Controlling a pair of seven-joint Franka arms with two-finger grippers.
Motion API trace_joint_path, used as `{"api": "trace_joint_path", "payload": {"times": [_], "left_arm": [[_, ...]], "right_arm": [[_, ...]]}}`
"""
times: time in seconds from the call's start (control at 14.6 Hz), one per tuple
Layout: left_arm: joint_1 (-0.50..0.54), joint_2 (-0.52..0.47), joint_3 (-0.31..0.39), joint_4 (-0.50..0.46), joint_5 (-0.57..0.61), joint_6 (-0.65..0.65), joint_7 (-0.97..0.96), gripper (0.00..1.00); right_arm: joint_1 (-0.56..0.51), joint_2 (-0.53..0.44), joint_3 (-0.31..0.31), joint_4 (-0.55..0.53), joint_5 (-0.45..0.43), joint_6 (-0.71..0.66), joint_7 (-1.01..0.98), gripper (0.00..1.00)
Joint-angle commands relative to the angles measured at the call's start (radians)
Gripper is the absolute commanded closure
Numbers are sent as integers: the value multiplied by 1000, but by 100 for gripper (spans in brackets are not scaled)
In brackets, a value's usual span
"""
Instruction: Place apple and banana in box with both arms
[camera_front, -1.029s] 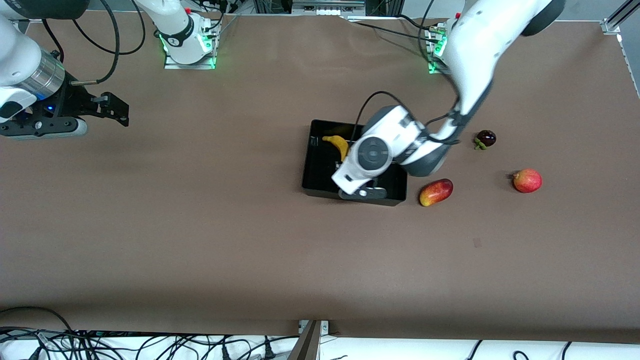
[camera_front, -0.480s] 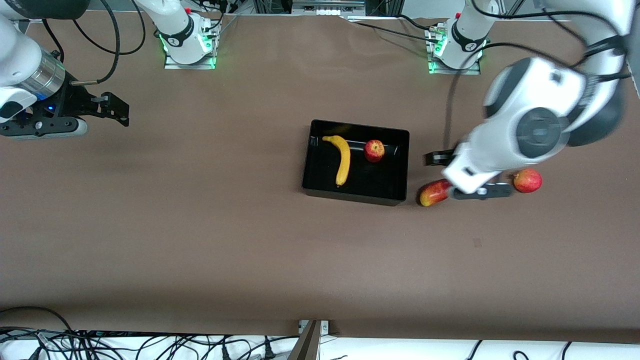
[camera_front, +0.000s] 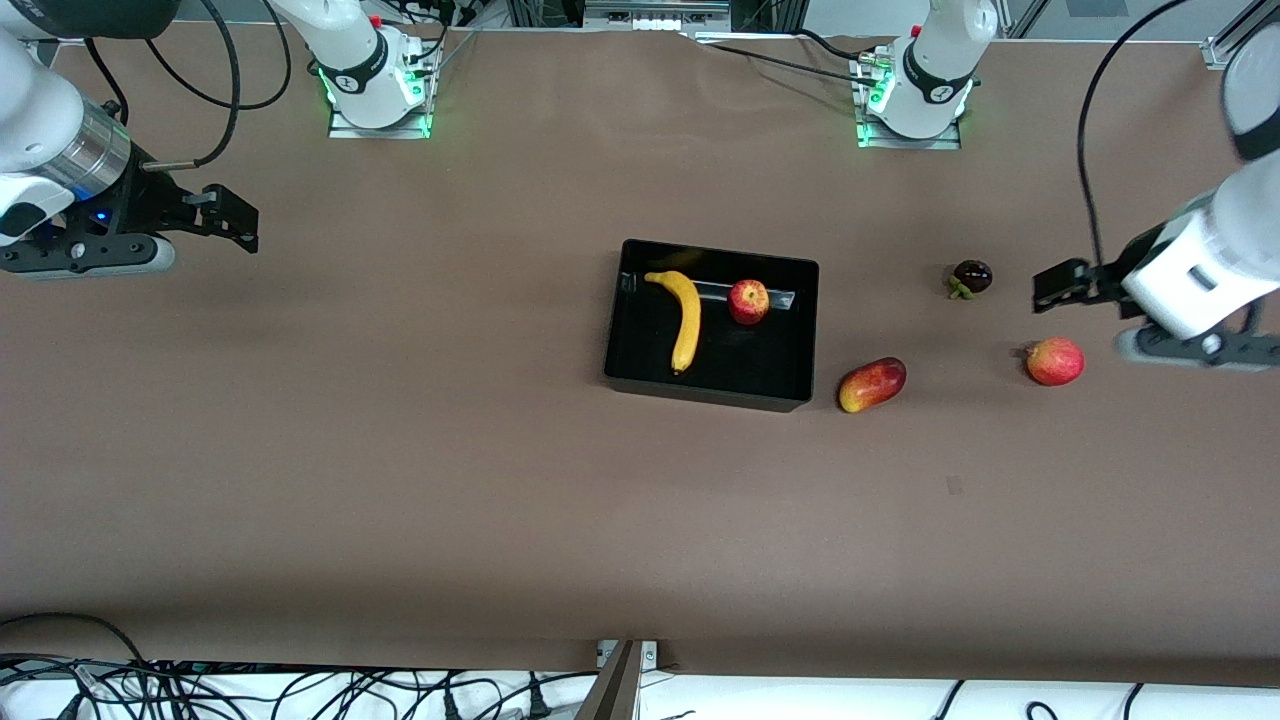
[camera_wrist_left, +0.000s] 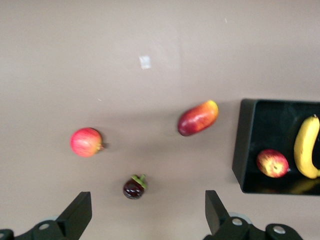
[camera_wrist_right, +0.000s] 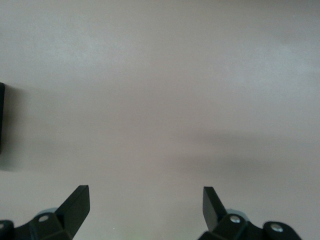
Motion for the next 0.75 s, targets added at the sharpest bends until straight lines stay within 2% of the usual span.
{"api": "trace_joint_path", "payload": {"times": [0.0, 0.21, 0.41, 0.69], "left_arm": [[-74, -179, 58, -215, -9, 130, 12, 0], [-84, -221, 60, -264, -8, 113, 18, 0], [-78, -193, 58, -243, -8, 44, 26, 0], [-78, -185, 52, -235, -8, 43, 15, 0]], "right_arm": [[1, 3, 3, 15, -7, -10, 3, 0], [1, 3, 3, 15, -7, -7, 3, 0], [1, 3, 3, 15, -7, -7, 3, 0], [1, 3, 3, 15, -6, -10, 3, 0]]}}
